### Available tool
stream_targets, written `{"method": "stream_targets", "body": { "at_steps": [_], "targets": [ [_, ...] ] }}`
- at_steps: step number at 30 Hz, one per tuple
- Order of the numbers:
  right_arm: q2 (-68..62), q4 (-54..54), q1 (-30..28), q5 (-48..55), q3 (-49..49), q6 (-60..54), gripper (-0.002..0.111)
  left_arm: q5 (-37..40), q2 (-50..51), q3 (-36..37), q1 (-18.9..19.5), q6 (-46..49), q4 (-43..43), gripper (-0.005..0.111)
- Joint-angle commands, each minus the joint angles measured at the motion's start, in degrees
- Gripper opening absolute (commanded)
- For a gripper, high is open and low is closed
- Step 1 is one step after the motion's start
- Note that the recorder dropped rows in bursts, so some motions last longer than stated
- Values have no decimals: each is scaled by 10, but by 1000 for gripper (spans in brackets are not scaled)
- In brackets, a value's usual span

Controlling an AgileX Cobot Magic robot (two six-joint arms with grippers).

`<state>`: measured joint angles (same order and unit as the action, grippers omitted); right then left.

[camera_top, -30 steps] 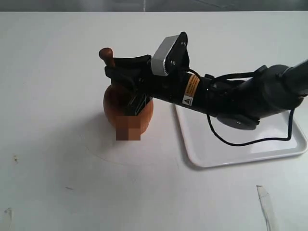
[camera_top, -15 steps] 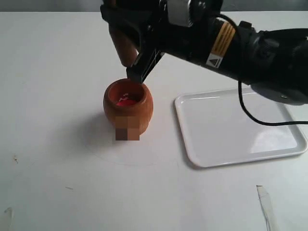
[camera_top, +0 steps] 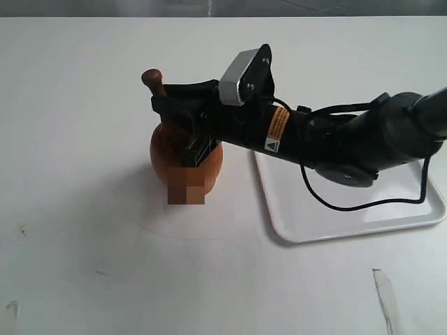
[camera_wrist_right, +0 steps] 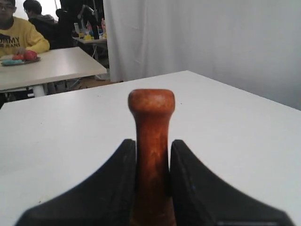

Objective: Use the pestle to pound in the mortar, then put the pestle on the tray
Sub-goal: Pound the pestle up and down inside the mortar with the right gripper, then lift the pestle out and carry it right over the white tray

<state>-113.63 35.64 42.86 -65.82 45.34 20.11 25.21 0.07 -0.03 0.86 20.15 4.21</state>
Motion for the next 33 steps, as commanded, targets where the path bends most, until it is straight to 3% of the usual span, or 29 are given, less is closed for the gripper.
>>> {"method": "stream_targets", "body": {
  "at_steps": [1,6,10,24,29,33],
  "targets": [
    [95,3,1,44,-6,-22,0,-2,-1,0,-4,-5,-4,0],
    [220,-4,1,97,-6,-32,0,-2,-1,0,-4,-5,-4,0],
    [238,11,1,108,-6,-21,0,-2,-1,0,-4,-5,-4,0],
    [-42,13,1,42,-6,2,0,-2,-1,0,-4,-5,-4,0],
    [15,8,0,36,-6,-7,0,-2,-1,0,-4,-5,-4,0],
    [124,4,0,99,-6,-21,0,-2,-1,0,-4,-5,-4,0]
  ]
}}
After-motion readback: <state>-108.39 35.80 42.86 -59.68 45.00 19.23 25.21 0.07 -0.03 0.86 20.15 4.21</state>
